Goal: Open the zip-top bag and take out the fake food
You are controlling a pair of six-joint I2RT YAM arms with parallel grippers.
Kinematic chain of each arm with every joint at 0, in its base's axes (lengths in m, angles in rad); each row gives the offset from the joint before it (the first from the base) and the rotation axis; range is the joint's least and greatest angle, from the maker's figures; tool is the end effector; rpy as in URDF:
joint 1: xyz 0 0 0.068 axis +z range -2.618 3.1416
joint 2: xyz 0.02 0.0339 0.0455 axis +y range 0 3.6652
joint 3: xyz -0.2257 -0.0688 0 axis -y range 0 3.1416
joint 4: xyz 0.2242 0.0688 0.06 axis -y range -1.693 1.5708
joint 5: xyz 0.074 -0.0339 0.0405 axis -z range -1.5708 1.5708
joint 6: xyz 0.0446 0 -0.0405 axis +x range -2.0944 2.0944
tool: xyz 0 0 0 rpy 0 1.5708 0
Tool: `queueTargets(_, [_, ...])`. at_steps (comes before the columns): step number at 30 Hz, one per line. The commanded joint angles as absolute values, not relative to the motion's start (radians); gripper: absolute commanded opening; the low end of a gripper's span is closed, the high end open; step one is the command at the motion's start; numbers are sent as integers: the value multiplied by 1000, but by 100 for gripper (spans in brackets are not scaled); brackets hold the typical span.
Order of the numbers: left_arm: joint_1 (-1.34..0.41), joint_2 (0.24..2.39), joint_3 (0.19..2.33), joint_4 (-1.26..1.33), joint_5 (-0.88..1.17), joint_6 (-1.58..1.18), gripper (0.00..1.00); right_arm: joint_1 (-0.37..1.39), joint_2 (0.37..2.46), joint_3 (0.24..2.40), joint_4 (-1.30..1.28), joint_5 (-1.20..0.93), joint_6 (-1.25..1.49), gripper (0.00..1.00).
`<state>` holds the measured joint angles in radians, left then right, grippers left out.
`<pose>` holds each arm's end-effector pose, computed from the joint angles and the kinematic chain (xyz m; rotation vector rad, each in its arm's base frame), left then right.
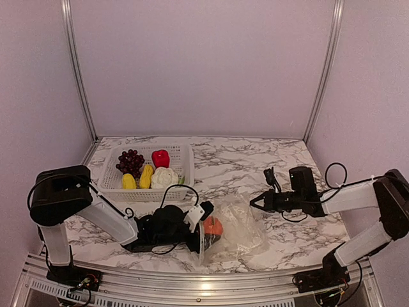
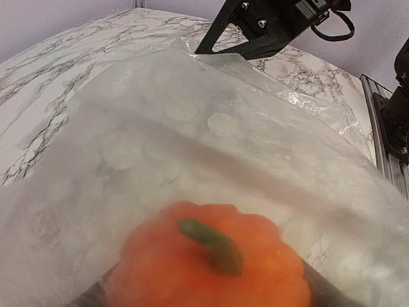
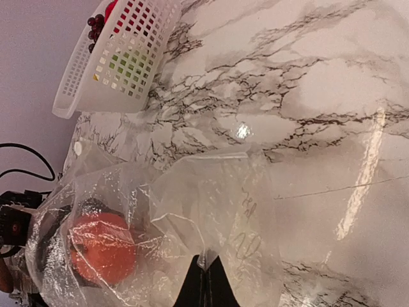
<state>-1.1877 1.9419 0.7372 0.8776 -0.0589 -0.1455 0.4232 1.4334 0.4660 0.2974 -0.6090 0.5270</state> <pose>0.1334 -0.3240 0.0979 0.9537 1.7457 -0.8353 0.2196 0.1269 0.1178 -0.2341 2.3588 1.1733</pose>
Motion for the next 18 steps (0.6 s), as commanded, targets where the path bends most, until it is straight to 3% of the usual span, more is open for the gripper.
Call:
queueTargets(1, [-1194, 1885, 668, 874, -90, -158, 69, 362, 1353, 461, 240, -574, 503, 0])
queueTargets(12, [-1193, 1688, 499, 941, -105, -199, 71, 294, 1307, 469, 180, -565, 453, 0])
queueTargets(18, [-1164, 1521, 460, 846, -120, -192, 71, 288, 1304, 478, 177, -559, 447, 0])
